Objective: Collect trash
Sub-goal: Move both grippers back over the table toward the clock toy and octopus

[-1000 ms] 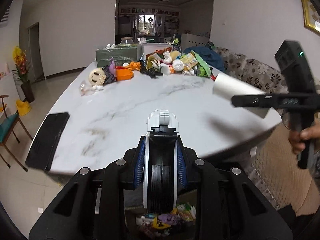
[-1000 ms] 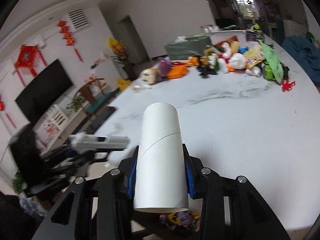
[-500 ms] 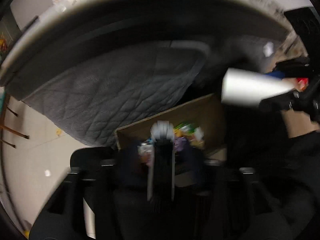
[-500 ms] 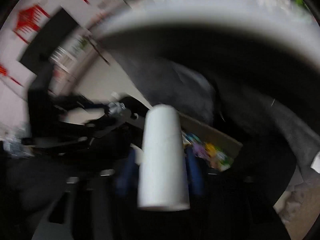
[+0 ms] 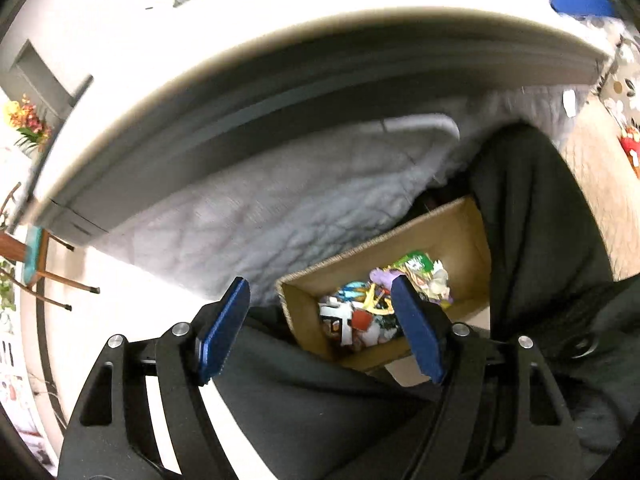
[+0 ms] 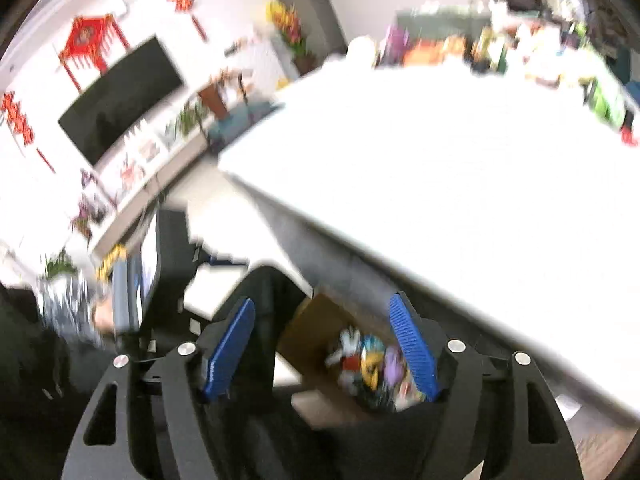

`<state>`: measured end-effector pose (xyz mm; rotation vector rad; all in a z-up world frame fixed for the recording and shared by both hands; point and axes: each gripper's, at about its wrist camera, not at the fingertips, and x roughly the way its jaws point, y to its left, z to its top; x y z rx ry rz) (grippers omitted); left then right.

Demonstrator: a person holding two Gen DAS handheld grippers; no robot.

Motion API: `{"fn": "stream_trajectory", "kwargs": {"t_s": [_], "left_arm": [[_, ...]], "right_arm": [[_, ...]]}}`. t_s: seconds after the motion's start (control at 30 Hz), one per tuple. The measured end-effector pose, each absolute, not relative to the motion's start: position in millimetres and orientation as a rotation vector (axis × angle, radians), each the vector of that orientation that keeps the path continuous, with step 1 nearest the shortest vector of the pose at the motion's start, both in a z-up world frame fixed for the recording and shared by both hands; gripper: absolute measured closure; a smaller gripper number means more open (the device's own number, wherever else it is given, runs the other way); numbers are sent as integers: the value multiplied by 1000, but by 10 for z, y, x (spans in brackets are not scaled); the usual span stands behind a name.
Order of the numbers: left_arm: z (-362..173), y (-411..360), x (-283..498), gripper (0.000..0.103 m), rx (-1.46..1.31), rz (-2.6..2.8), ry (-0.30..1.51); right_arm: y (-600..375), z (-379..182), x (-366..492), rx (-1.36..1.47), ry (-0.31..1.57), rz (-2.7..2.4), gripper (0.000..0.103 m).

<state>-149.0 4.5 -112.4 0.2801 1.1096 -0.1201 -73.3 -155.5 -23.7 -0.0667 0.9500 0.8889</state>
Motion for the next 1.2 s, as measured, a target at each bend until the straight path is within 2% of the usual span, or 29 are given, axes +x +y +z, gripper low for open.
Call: {"fn": "stream_trajectory", "kwargs": {"t_s": [0.13,0.23,0.27,0.3,0.33,0.4,0.57,0.7,0.77,0.83,0.93,1.03,1.07,1.17,1.2], "left_arm": [[-765,114,-1421,31,281,-89,1078],[-390,255,-1324,31,228,-66,1023],[-280,330,-1278,29,192,-62,1005],[-171,408,-1222,18,152,-53,985],[-66,501,-1142,14,109,-38,960],[133,743,-920,14,32,37,885],[329,1212,-447,14,-105,160,834],[422,1473,-144,14,-147,204,831],[467,1589,-10,14,-138,233,829],[513,1690,133,14,-130,248,833],[576,1865,293,14,-151,265,814],[555,1989,414,14,-170,280,811],[541,2001,446,14,-177,279,814],[496,1999,507,14,-204,270,823],[493,1990,512,14,-203,265,825]], "right_arm": [[-1396,33,-90,-58,854,795,24],[-1172,132,493,-82,818,729,21],[-1087,130,673,-90,817,717,21],[-989,123,856,-94,818,708,21],[-836,84,1088,-93,831,713,21],[-517,0,1509,-118,822,699,21],[49,-68,2261,-142,827,628,21],[327,-258,2829,-108,940,499,21],[372,-274,2973,-53,962,502,22],[333,-125,2954,-14,908,502,25],[184,92,2735,62,790,526,17],[338,11,2688,106,886,641,15],[448,-49,2716,76,915,649,19],[697,-375,2901,17,1031,652,90],[615,-398,2920,64,1022,627,90]]}}
